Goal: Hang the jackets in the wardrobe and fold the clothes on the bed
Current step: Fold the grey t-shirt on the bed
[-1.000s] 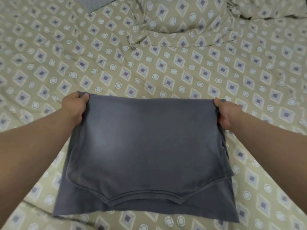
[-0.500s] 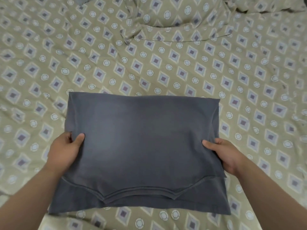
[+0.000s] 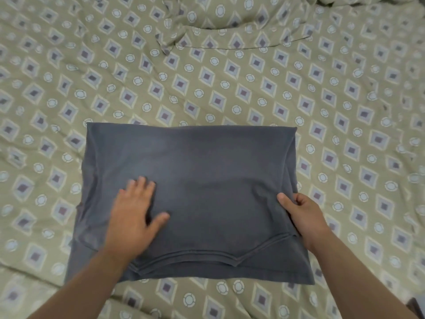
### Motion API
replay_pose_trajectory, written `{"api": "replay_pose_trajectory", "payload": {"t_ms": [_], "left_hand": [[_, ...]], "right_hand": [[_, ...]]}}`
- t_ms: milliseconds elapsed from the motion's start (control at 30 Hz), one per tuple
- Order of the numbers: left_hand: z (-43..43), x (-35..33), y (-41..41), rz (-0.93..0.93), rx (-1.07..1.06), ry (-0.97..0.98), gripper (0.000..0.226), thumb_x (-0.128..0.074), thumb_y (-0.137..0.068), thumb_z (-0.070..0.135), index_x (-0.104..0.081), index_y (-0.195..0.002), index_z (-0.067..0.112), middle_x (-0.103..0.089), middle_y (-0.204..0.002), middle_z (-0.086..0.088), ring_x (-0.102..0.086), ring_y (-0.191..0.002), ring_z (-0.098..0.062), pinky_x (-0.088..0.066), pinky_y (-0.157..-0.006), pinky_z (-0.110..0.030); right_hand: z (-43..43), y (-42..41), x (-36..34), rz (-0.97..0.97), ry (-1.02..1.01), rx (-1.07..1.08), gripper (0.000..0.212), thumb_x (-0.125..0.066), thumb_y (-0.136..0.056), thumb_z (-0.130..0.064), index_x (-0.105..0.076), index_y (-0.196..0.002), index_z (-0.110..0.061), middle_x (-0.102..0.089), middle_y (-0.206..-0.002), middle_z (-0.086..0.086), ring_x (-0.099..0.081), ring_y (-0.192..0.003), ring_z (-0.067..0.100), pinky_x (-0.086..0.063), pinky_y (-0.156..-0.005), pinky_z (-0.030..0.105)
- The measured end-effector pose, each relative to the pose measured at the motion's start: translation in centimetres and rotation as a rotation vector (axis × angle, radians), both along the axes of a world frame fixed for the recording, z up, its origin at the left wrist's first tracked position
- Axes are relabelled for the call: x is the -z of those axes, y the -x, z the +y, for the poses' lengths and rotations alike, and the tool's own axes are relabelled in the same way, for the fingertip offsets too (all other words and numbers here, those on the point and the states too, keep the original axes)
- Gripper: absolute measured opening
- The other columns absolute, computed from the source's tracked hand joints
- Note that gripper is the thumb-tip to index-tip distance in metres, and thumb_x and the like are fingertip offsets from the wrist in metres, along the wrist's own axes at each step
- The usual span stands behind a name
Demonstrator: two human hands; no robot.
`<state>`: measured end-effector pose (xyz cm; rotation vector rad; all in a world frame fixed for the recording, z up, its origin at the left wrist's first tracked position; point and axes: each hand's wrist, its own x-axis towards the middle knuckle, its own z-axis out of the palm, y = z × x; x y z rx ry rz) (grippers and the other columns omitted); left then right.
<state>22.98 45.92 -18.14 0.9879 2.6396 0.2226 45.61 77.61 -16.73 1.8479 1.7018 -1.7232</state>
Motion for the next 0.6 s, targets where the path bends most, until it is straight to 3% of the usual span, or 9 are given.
{"api": "replay_pose_trajectory", "payload": {"t_ms": [67, 133, 200, 233, 300, 333, 400, 500, 600], "left_hand": [[0.4, 1.0, -2.0, -0.097, 0.062, 0.146, 0.118, -0.036, -0.067, 0.088, -0.031, -0.152, 0.006, -0.028, -0.159, -0.016, -0.022, -0.148, -0.032, -0.007, -0.120, -0.043], [0.5, 1.6, -2.4, -0.076, 0.082, 0.200, 0.131, -0.043, -0.055, 0.090, -0.025, -0.154, 0.006, -0.026, -0.159, -0.016, -0.017, -0.148, -0.029, 0.003, -0.120, -0.036], [0.0, 1.6, -1.9, -0.079, 0.102, 0.215, 0.134, -0.045, -0.052, 0.090, -0.025, -0.153, 0.004, -0.028, -0.158, -0.019, -0.018, -0.146, -0.029, 0.004, -0.120, -0.034], [-0.3, 1.6, -1.7, -0.080, 0.125, 0.221, 0.133, -0.045, -0.054, 0.090, -0.025, -0.152, 0.003, -0.028, -0.158, -0.020, -0.019, -0.146, -0.030, 0.002, -0.121, -0.035], [-0.8, 1.6, -1.5, -0.076, 0.170, 0.161, 0.119, -0.038, -0.070, 0.087, -0.025, -0.152, 0.002, -0.025, -0.159, -0.020, -0.018, -0.148, -0.030, -0.003, -0.121, -0.039], [-0.9, 1.6, -1.6, -0.069, 0.170, 0.104, 0.109, -0.030, -0.081, 0.083, -0.026, -0.152, 0.001, -0.024, -0.159, -0.020, -0.017, -0.148, -0.029, -0.005, -0.121, -0.041], [-0.8, 1.5, -1.9, -0.044, 0.128, 0.030, 0.099, -0.022, -0.089, 0.076, -0.029, -0.152, 0.000, -0.024, -0.159, -0.021, -0.019, -0.148, -0.032, -0.009, -0.120, -0.044], [-0.7, 1.2, -3.2, -0.008, 0.191, 0.011, 0.104, -0.049, -0.074, 0.071, -0.034, -0.149, 0.001, -0.027, -0.157, -0.025, -0.025, -0.145, -0.039, -0.011, -0.120, -0.049], [-1.7, 1.0, -5.5, -0.042, 0.427, 0.061, 0.105, -0.058, -0.064, 0.070, -0.041, -0.145, 0.006, -0.033, -0.155, -0.020, -0.030, -0.143, -0.037, -0.012, -0.121, -0.050]], "right_hand": [[-0.1, -0.9, -0.4, 0.154, 0.332, 0.086, 0.039, -0.079, -0.080, -0.031, -0.068, -0.111, -0.011, -0.076, -0.104, 0.007, -0.073, -0.097, 0.029, -0.057, -0.087, 0.045], [-0.3, -1.6, -0.5, 0.227, 0.529, 0.117, 0.045, -0.078, -0.076, -0.017, -0.066, -0.118, -0.006, -0.073, -0.113, 0.013, -0.071, -0.103, 0.032, -0.059, -0.087, 0.044], [0.1, -2.2, -0.3, 0.222, 0.600, 0.224, 0.042, -0.076, -0.072, -0.009, -0.066, -0.113, -0.005, -0.074, -0.107, 0.013, -0.072, -0.093, 0.029, -0.062, -0.077, 0.035], [0.5, -2.5, -0.3, 0.221, 0.630, 0.299, 0.037, -0.074, -0.071, -0.006, -0.065, -0.107, -0.005, -0.074, -0.096, 0.013, -0.072, -0.078, 0.025, -0.062, -0.063, 0.028], [1.4, -3.0, -0.3, 0.215, 0.629, 0.361, 0.022, -0.071, -0.076, -0.002, -0.063, -0.097, -0.006, -0.069, -0.075, 0.008, -0.063, -0.052, 0.015, -0.050, -0.038, 0.018], [1.6, -3.4, -0.1, 0.192, 0.593, 0.316, 0.017, -0.071, -0.081, -0.002, -0.063, -0.096, -0.005, -0.070, -0.073, 0.008, -0.066, -0.053, 0.015, -0.049, -0.039, 0.018], [1.4, -3.8, 0.4, 0.113, 0.457, 0.151, 0.020, -0.075, -0.083, -0.009, -0.067, -0.101, -0.005, -0.077, -0.088, 0.008, -0.074, -0.073, 0.019, -0.058, -0.056, 0.025], [0.5, -4.4, 0.9, 0.103, 0.318, 0.111, 0.027, -0.079, -0.082, -0.014, -0.068, -0.105, -0.005, -0.076, -0.099, 0.009, -0.074, -0.088, 0.021, -0.060, -0.067, 0.031], [-0.2, -4.7, 0.8, 0.158, 0.290, 0.157, 0.029, -0.079, -0.082, -0.013, -0.067, -0.107, -0.004, -0.076, -0.101, 0.009, -0.074, -0.087, 0.020, -0.060, -0.068, 0.029]]}}
